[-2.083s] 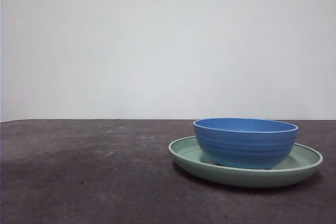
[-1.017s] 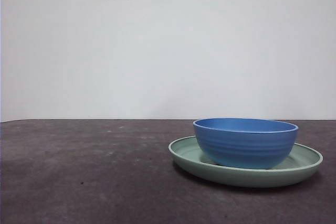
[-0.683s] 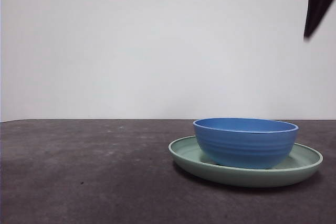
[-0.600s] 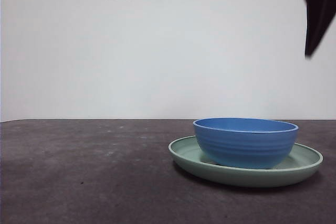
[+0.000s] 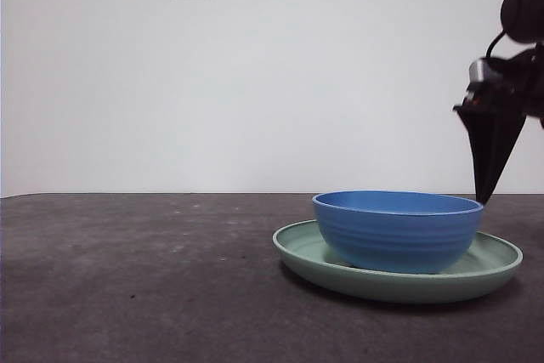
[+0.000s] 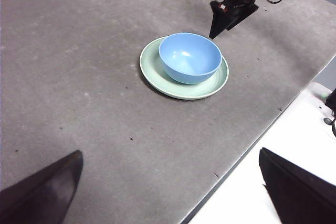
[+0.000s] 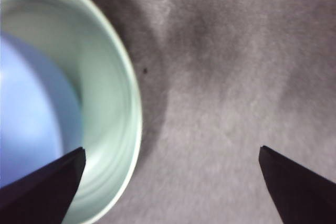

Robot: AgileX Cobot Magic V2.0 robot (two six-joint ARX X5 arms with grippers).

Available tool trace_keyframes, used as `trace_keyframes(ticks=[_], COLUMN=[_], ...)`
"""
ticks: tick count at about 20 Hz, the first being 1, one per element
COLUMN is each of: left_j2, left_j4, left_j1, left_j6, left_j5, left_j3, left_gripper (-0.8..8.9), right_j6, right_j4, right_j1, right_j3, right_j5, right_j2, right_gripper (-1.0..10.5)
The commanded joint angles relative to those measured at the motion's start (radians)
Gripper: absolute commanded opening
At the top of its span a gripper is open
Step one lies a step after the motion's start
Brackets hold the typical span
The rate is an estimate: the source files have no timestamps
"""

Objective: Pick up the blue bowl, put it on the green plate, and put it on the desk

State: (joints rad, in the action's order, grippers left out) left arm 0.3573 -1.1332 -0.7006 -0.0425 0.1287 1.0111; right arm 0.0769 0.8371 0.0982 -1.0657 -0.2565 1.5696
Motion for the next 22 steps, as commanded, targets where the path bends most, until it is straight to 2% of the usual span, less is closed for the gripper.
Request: trace_keyframes(ticks=[1,6,10,17,20,22], left_j2=[0.001,0.001,0.001,0.001,0.001,0.001], left_j4=[0.012,0.012,0.012,0.012,0.012,0.012], left_j1=[-0.004,-0.004,-0.004,-0.004,-0.004,-0.004], left_j6=[0.008,0.008,0.008,0.008,0.008,0.008], left_j5=[-0.004,-0.004,-0.004,-0.004,-0.004,-0.004], left_j3=[0.007,0.007,0.007,0.007,0.007,0.007], left_gripper=[5.63,5.63,5.63,5.63,5.63,5.63], right_j6=[-0.021,-0.040,-0.040,-0.040,-0.040,-0.040], right_j4=[-0.025,-0.073,-0.109,-0.140,-0.142,-0.143], right_j1=[0.005,0.011,0.014,0.031,0.031,0.031], right_j3=[-0.013,-0.013,-0.013,-0.013,-0.013,-0.013], right_j5=[0.001,-0.009,-0.093,-0.109,-0.138,-0.137], right_j2=[0.049,0.098,0.134,0.161,0.174,0.177], right_gripper=[5.2,3.8,3.7,2.2,2.1,1.5])
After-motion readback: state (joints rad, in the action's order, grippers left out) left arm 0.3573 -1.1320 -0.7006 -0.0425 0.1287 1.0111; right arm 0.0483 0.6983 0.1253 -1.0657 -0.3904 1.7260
